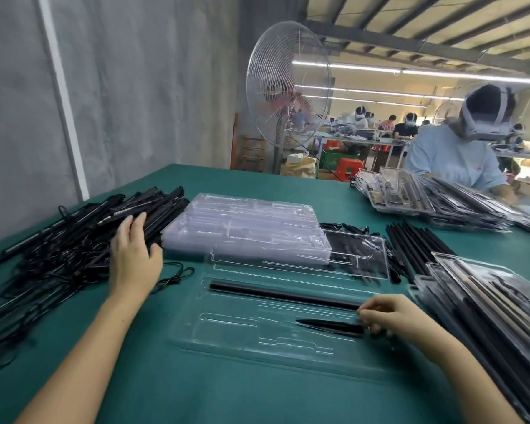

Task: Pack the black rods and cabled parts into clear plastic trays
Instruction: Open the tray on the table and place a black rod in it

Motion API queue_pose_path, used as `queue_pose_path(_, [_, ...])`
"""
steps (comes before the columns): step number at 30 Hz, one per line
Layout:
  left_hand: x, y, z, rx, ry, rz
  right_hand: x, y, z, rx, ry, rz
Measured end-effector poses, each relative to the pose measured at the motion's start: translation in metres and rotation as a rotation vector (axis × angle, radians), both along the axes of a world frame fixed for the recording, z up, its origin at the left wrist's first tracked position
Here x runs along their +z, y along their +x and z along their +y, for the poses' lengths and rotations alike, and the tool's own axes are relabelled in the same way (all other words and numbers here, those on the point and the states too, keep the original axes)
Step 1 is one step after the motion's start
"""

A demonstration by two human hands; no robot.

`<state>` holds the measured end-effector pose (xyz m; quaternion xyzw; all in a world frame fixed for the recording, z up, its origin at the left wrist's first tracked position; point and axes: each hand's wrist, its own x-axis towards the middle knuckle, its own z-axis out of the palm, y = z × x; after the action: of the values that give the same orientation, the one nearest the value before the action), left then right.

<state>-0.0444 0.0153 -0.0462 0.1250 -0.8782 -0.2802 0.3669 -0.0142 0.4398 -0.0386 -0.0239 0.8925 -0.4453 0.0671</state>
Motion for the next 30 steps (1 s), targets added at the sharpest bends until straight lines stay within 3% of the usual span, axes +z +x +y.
queue_pose_path(4, [0.003,-0.014,-0.060,0.039,-0.074,-0.462,-0.005,-0.004,-0.001,-0.063,0.029,0.017])
queue_pose_path(6, [0.003,-0.014,-0.071,0.051,-0.275,-0.708,-0.007,-0.006,-0.003,-0.074,0.062,0.032])
queue_pose_path(8, [0.001,-0.019,-0.072,0.108,-0.414,-0.707,-0.007,-0.008,-0.004,-0.082,0.086,0.042])
queue_pose_path(13, [-0.001,-0.036,-0.056,0.276,-0.522,-0.720,-0.009,-0.011,-0.004,-0.092,0.111,0.052])
queue_pose_path(18, [0.000,-0.045,-0.048,0.377,-0.276,-0.583,-0.014,-0.014,-0.002,-0.109,0.098,0.070])
queue_pose_path(25, [0.009,-0.055,-0.068,0.437,-0.451,-0.709,-0.019,-0.018,-0.006,-0.142,0.100,0.086])
queue_pose_path(30, [0.012,-0.058,-0.071,0.369,-0.310,-0.762,-0.019,-0.016,-0.008,-0.158,0.134,0.112])
